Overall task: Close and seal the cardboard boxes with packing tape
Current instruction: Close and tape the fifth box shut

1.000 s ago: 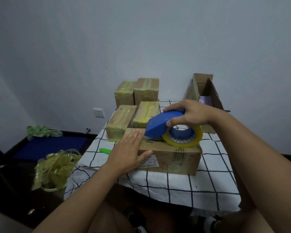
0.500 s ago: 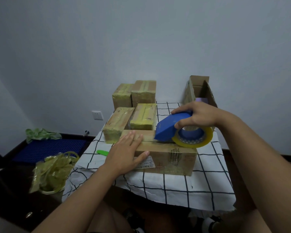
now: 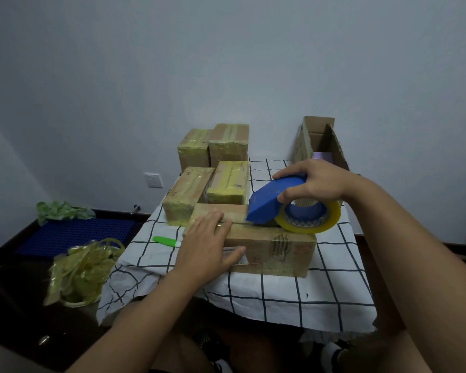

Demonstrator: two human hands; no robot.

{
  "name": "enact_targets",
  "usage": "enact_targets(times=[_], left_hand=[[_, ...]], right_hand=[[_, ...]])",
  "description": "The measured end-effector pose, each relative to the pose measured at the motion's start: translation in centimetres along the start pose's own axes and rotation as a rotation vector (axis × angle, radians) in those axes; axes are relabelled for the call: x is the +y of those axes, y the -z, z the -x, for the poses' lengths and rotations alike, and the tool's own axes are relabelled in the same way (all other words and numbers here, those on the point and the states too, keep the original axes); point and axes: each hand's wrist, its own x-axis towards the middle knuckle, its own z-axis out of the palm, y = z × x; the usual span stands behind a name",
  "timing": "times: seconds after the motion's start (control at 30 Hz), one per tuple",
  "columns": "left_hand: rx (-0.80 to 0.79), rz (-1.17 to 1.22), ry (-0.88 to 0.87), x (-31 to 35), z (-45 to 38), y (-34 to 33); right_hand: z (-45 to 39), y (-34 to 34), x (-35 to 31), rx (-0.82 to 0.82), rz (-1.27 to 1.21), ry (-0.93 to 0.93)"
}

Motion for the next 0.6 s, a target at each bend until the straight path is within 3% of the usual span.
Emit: enact_targets(times=[0.1,0.27,0.47,0.6], left_hand=[[-0.057,-0.010,-0.006,0.7,-0.5,0.3],[-0.008,-0.047,0.014,1.3,-1.5,1.0],[-0.202,0.071,-0.009,2.2,-4.0,1.4],[-0.229,0.075,0.005,1.8,-4.3,1.0]], right_hand=[[0.0,0.1,0.0,-0.005,-0.011,-0.002],[-0.1,0.2,0.0,-0.011,-0.005,-0.011],[0.0,0.2,0.2,-0.001,-0.005,-0.006],[0.3,0.7,0.8,-0.003,-0.018,0.008]])
